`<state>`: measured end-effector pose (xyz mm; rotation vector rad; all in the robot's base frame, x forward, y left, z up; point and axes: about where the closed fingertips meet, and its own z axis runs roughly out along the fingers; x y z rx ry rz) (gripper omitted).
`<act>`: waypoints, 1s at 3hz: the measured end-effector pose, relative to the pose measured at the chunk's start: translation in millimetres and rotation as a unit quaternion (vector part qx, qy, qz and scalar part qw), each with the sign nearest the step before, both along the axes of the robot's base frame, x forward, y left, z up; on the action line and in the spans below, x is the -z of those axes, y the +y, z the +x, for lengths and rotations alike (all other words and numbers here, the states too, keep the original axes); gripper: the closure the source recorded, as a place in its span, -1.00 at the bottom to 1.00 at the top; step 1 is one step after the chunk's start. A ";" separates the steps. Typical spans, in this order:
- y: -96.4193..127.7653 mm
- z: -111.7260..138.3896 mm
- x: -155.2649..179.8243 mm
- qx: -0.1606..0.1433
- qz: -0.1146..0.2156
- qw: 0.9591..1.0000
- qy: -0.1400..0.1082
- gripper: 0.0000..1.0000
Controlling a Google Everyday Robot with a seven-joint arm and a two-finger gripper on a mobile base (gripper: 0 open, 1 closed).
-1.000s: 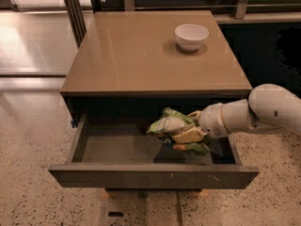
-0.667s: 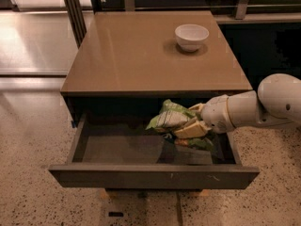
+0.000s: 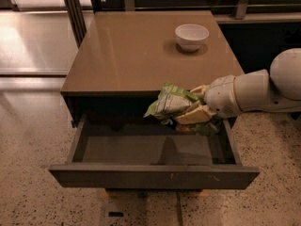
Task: Pick green rice chip bag from top drawer and place on counter
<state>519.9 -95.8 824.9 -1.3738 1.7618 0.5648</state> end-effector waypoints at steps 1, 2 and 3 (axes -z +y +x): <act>0.3 -0.1 0.0 0.000 0.000 1.000 0.000 1.00; 9.9 -0.3 -22.9 -0.010 0.004 0.999 -0.030 1.00; 20.6 7.4 -56.0 -0.028 -0.005 0.997 -0.072 1.00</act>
Offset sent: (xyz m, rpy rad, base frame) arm -0.0002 0.0184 0.0547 0.0203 -0.1430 0.0388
